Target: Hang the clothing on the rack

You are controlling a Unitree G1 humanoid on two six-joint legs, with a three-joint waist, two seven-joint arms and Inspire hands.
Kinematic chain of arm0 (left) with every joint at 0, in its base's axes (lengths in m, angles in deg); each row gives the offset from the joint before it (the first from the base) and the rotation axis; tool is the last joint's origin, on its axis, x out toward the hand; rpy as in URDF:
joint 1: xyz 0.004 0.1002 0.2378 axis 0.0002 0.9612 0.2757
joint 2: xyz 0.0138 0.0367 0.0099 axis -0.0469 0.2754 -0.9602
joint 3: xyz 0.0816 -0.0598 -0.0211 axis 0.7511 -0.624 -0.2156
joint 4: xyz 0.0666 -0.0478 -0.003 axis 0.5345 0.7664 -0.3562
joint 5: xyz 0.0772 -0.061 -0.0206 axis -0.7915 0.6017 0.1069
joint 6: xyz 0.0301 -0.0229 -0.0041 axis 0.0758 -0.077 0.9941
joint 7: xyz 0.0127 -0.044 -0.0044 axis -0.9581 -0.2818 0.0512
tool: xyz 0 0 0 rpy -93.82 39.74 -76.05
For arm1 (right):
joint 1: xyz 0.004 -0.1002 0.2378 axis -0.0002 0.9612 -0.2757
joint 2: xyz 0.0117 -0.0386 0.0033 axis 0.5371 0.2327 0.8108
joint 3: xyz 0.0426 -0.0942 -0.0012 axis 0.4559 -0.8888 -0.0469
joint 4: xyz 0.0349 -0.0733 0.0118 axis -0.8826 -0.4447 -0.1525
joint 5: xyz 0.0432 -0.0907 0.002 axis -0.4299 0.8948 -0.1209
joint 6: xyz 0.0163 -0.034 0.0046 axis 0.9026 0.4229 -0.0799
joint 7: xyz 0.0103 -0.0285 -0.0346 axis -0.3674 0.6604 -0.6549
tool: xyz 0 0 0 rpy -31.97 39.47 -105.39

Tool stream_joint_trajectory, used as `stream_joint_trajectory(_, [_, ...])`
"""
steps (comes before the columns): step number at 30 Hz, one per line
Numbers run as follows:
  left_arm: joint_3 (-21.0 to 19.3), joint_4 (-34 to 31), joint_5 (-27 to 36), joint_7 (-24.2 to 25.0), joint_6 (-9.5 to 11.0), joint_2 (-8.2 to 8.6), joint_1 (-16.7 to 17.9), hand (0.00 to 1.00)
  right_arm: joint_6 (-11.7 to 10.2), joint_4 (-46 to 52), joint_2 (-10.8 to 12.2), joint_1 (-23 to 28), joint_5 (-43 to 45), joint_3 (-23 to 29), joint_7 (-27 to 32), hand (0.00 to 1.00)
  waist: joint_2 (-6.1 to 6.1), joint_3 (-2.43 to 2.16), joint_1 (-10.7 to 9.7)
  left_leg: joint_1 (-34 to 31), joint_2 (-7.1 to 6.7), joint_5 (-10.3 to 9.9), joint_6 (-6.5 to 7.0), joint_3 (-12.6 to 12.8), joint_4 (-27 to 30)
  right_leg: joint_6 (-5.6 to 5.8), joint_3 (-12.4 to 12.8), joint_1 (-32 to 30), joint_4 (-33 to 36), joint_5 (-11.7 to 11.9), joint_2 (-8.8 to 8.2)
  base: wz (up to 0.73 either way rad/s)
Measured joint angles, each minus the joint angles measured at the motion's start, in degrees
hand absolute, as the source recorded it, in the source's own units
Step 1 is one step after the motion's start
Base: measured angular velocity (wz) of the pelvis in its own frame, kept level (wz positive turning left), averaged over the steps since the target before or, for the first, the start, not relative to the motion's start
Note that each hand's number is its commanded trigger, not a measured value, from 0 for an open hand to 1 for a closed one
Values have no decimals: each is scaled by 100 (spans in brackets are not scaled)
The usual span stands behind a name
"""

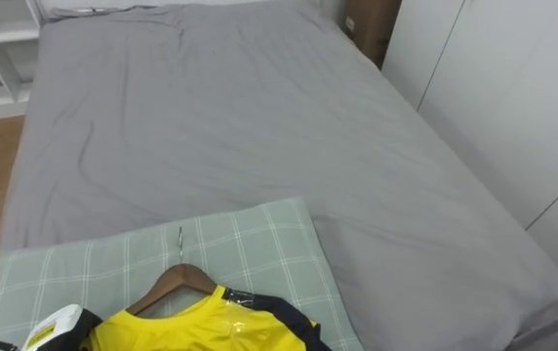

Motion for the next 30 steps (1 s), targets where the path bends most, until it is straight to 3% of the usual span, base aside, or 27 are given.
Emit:
stream_joint_trajectory(7, [6, 2, 4, -129, 0, 80, 103, 100, -21, -2, -1, 68, -35, -6, 56, 0, 89, -27, 10, 189, 1, 0, 0, 19, -44, 1, 25, 160, -25, -2, 13, 0])
stream_joint_trajectory(12, [19, -26, 243, -238, 48, 96, 125, 100, -217, -39, -2, 51, -42, 3, 88, 0, 131, -35, -6, 227, 8, 1, -1, -3, -66, 2, -15, 216, -90, -1, 19, 2])
stream_joint_trajectory(20, [17, -1068, 339, -390, 83, 89, 625, 100, -308, 4, -18, 1, -69, 91, 124, 0, 181, -24, 44, 218, 8, 1, -1, -25, -56, 2, -28, 225, -99, -1, 13, 1])
stream_joint_trajectory(30, [66, -1694, 339, -547, 285, 109, 820, 100, -379, -10, -97, 10, -69, 54, 86, 0, 222, 4, 155, 303, -5, 1, -1, -226, -73, 4, -181, 399, -97, 2, -22, 10])
